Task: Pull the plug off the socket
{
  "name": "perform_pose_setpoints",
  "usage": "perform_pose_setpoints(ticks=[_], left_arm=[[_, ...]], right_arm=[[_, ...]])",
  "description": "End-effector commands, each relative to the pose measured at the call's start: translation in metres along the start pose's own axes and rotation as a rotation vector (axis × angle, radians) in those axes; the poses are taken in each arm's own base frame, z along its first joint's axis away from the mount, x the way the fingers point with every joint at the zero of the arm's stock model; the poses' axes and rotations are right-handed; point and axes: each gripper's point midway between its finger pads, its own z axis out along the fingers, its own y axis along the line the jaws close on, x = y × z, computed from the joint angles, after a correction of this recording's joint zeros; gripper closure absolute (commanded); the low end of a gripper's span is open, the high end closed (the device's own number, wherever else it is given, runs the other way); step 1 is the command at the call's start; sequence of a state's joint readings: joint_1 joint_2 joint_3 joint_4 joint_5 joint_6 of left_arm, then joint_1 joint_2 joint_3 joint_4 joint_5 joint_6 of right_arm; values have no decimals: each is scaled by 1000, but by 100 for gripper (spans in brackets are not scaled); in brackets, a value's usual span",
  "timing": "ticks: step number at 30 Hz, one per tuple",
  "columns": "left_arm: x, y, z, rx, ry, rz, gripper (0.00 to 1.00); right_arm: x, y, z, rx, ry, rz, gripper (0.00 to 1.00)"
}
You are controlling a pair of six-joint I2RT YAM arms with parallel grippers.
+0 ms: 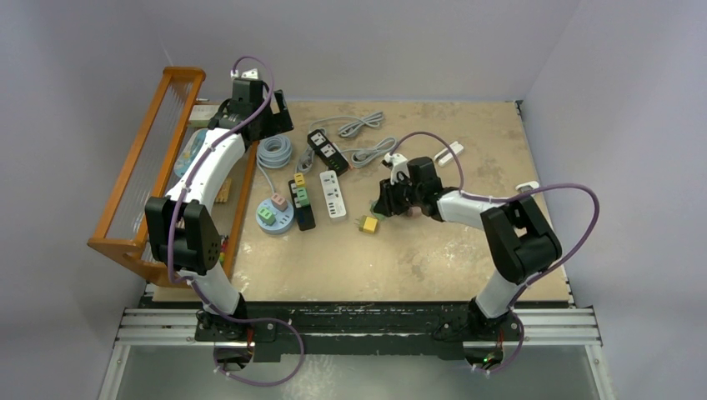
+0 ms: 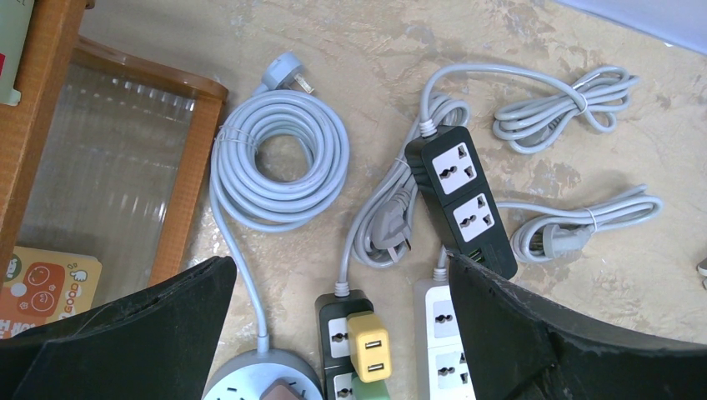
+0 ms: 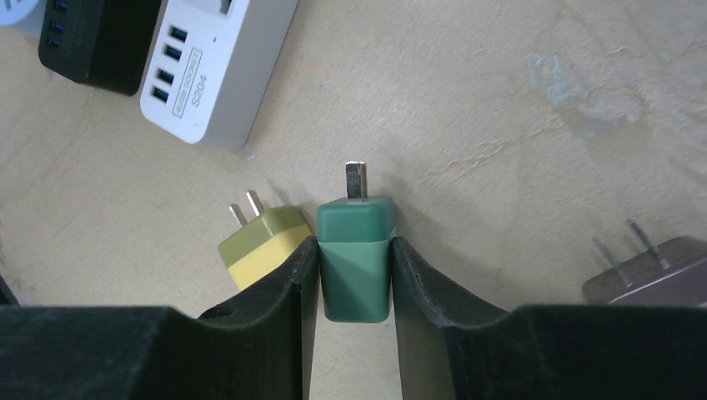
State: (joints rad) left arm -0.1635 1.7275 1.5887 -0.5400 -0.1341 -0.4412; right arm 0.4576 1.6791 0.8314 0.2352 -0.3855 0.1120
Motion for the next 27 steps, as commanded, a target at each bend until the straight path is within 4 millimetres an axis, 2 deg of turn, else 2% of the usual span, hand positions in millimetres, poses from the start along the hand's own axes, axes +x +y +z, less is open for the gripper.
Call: perform_pose_setpoints(ticks=[1,5,10,17,21,27], left_arm=[[-25,2,-17,9,-87,-5,0],[-25,2,-18,10,-87,-5,0],[-26,3,-18,4,-89,-2,0],[-24,3,-16,10,-82,-2,0],[-23,3,-14,9,-78,-2,0],[-23,3,-15,11,-78,-2,0]], right_arm=[[-35,2,2,-114,-58,0,66],[-42,3,15,-204,-12,-22,66],[-36,2,29,-260,60,-57,66],[-22,10,28,-330,116,-53,60],[-21,18,25,-416,118,-10,57],[-17,3,30,-379,150,11,52]])
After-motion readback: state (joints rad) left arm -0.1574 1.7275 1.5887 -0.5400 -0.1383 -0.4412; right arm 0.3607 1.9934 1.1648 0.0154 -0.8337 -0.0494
